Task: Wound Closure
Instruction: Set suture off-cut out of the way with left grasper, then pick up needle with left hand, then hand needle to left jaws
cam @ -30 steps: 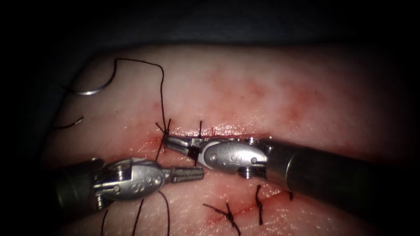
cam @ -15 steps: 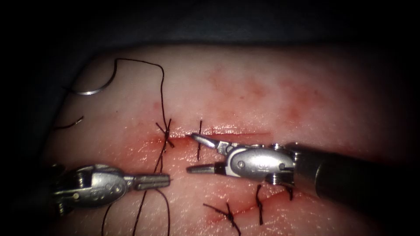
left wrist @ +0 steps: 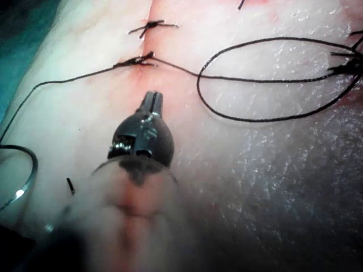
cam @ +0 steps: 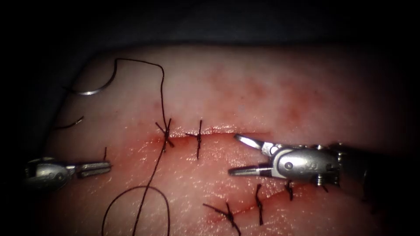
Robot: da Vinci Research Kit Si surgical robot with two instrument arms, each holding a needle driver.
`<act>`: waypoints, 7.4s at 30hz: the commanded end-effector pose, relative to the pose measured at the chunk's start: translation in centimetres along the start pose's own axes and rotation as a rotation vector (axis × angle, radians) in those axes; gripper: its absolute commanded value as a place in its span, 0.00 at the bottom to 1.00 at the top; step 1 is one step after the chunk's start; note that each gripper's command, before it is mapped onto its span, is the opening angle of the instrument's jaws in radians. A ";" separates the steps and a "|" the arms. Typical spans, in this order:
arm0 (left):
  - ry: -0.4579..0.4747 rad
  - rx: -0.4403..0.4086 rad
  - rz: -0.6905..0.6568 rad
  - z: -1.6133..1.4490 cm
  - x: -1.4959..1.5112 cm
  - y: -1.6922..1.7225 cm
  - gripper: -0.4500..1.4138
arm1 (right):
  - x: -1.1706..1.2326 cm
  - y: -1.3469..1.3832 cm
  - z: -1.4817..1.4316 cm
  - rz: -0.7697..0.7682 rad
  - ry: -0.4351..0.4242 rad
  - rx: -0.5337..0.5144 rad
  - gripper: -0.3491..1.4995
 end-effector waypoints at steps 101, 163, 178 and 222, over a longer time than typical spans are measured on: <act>-0.391 -0.052 -0.381 0.28 -1.37 -1.48 0.22 | -0.13 -0.08 0.11 -0.016 -0.030 -0.037 0.92; 0.007 -0.005 -0.009 3.80 1.28 -1.03 0.00 | 1.31 0.27 -1.40 0.622 -0.018 -0.560 0.41; -0.128 0.129 0.082 3.09 1.03 -0.87 0.00 | 1.00 0.78 -0.42 0.927 -0.092 -0.724 0.25; -0.312 0.520 0.285 2.53 1.04 -0.35 0.00 | 0.71 1.01 0.25 1.256 -0.311 -0.966 0.80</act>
